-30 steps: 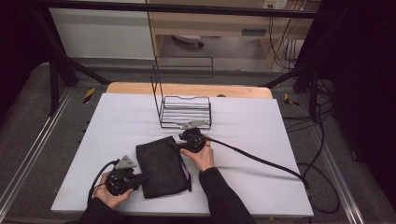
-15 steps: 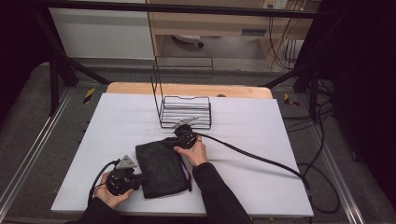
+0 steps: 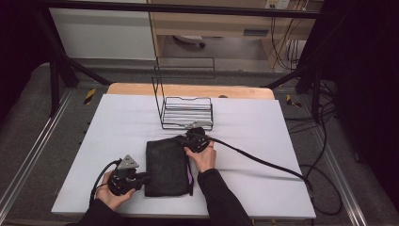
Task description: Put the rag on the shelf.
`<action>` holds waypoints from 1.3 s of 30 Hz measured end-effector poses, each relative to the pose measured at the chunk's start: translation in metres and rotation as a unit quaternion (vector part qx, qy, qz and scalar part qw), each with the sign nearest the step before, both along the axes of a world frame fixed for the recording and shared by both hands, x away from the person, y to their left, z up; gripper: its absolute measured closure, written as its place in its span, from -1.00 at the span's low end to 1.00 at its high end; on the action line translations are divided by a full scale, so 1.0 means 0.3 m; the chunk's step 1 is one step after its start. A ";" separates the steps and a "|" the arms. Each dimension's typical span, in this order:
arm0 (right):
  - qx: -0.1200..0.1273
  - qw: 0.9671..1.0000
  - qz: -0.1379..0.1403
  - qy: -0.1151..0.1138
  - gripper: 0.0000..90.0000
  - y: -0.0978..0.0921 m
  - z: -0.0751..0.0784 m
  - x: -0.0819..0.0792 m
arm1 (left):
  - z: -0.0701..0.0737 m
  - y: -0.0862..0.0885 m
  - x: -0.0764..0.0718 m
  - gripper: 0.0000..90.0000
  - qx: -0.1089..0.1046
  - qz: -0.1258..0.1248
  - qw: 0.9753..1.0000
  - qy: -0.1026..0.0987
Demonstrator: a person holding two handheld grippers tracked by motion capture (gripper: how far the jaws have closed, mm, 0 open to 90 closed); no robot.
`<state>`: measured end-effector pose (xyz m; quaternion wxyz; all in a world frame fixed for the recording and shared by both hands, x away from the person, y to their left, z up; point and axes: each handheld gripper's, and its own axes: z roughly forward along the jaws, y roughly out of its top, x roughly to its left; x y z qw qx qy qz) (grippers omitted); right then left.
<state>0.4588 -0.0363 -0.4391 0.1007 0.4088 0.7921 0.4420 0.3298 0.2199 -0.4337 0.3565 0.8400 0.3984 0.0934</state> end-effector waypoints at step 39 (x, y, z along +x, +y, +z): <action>0.019 0.997 0.040 0.057 0.69 -0.120 -0.064 -0.411 | 0.000 -0.004 -0.015 0.90 -0.027 -0.001 0.996 0.081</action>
